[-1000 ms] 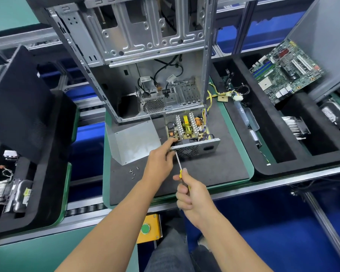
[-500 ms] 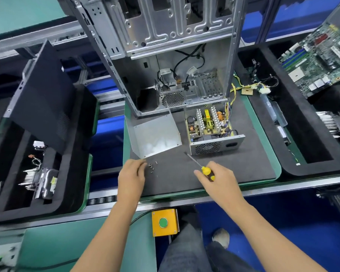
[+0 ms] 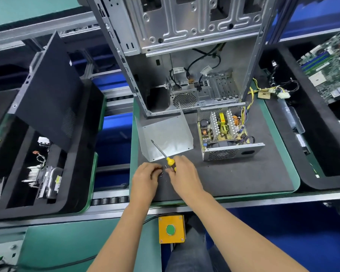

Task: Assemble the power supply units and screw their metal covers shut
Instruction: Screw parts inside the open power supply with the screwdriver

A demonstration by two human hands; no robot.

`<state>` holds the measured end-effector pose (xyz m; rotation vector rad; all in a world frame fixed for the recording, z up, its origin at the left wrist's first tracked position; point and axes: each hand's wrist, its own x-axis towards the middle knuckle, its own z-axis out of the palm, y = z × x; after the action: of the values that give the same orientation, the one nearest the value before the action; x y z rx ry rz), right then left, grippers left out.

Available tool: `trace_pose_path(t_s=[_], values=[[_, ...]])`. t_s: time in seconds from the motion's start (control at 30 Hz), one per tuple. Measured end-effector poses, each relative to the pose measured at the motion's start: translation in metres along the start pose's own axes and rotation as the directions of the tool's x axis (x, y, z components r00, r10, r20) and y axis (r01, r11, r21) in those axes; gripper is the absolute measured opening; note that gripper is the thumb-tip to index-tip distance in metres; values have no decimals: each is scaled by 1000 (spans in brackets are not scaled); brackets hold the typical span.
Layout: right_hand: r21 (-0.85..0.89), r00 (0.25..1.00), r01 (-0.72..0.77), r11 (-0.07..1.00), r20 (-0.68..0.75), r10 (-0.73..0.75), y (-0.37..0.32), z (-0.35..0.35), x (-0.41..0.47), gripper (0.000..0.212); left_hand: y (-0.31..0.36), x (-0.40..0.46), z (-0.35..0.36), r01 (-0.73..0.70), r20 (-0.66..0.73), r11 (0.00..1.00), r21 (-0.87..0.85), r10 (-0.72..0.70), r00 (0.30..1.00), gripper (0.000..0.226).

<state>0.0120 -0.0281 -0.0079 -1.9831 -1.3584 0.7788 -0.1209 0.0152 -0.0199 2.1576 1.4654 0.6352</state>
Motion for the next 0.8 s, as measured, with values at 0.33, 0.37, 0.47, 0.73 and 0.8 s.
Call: trace_pose_path(t_s=[0.33, 0.37, 0.47, 0.73, 0.8], values=[[-136, 998, 39, 990, -46, -45, -8, 13, 12, 8, -5, -4, -4, 143, -41, 973, -183, -153, 987, 20], [-76, 998, 10, 997, -64, -15, -8, 10, 11, 8, -3, -5, -5, 187, -36, 954, -233, -200, 979, 20], [256, 985, -79, 963, -129, 115, -5, -7, -1, 11, 13, -9, 0, 383, 68, 780, -496, -405, 912, 19], [416, 965, -77, 906, -198, 173, 41, -71, -42, 24, 84, -16, 44, 623, 567, 71, -779, -342, 749, 19], [330, 968, -71, 941, -204, 145, 54, -83, -49, 21, 93, -17, 53, 660, 618, 42, -750, -312, 722, 16]])
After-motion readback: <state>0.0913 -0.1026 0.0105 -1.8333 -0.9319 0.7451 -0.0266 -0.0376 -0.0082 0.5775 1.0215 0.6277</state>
